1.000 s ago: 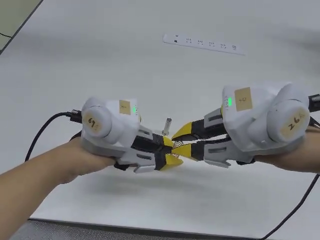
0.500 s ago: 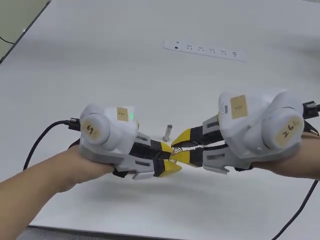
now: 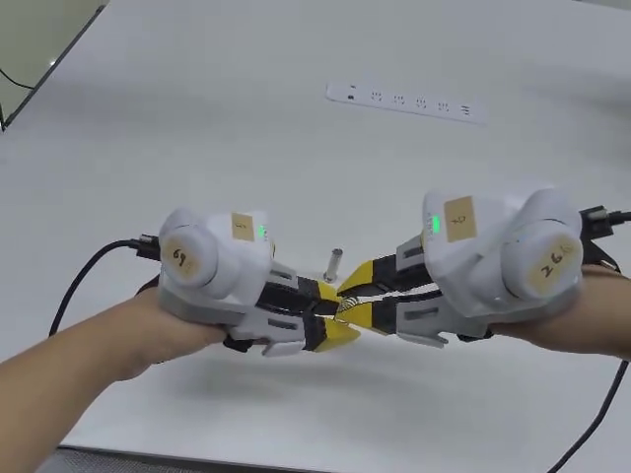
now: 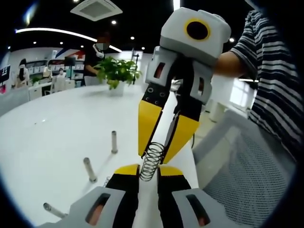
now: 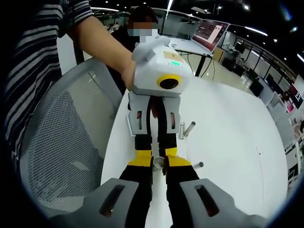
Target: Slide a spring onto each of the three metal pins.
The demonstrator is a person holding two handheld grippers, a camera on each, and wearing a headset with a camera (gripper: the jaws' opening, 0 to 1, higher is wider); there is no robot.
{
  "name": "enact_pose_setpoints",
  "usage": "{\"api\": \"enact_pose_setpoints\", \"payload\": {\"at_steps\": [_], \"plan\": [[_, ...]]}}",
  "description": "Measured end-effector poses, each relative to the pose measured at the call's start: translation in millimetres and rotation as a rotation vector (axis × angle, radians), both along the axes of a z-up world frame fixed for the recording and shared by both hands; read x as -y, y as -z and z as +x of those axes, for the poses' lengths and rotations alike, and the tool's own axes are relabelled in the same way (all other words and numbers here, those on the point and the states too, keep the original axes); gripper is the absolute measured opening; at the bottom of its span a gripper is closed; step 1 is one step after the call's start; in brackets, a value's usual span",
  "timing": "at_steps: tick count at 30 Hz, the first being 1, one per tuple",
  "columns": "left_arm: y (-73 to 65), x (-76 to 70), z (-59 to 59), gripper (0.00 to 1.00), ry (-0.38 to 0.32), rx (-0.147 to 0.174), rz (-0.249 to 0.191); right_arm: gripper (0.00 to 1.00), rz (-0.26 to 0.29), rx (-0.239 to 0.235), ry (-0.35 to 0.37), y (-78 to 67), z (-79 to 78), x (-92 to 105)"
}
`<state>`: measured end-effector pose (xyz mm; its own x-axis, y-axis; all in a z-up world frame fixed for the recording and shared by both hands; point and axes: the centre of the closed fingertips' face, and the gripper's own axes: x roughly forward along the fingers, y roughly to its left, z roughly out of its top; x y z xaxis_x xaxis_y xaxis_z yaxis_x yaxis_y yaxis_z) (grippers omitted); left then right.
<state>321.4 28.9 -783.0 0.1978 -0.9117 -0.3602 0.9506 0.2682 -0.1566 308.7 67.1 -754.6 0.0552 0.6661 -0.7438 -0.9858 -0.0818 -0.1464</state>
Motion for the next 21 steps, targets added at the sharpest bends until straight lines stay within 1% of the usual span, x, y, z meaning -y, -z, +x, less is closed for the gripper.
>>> {"api": "enact_pose_setpoints", "payload": {"at_steps": [1, 3, 7, 11, 15, 18, 21], "plan": [[0.0, 0.0, 0.2, 0.07, -0.005, -0.007, -0.002, 0.06, -0.004, 0.003, 0.002, 1.0, 0.8, 0.6], [0.7, -1.0, 1.0, 0.11, -0.012, 0.001, 0.004, 0.06, -0.006, 0.003, 0.004, 1.7, 1.5, 1.0], [2.0, -5.4, 2.5, 0.17, -0.034, 0.0, 0.007, 0.06, -0.002, 0.01, 0.011, 0.2, 3.6, 0.9], [2.6, -10.1, 3.0, 0.18, -0.045, 0.001, 0.013, 0.06, -0.005, 0.018, 0.01, 0.0, 4.8, 1.1], [2.0, -14.9, 5.3, 0.23, -0.068, 0.002, 0.011, 0.06, -0.008, 0.024, 0.008, 0.2, 4.9, 1.0], [2.8, -20.1, 5.6, 0.24, -0.085, -0.006, 0.013, 0.06, -0.006, 0.03, 0.012, -0.4, 6.2, 1.3], [2.1, -23.6, 5.5, 0.26, -0.093, -0.005, 0.015, 0.06, -0.006, 0.038, 0.019, -0.7, 8.7, 2.3]]}}
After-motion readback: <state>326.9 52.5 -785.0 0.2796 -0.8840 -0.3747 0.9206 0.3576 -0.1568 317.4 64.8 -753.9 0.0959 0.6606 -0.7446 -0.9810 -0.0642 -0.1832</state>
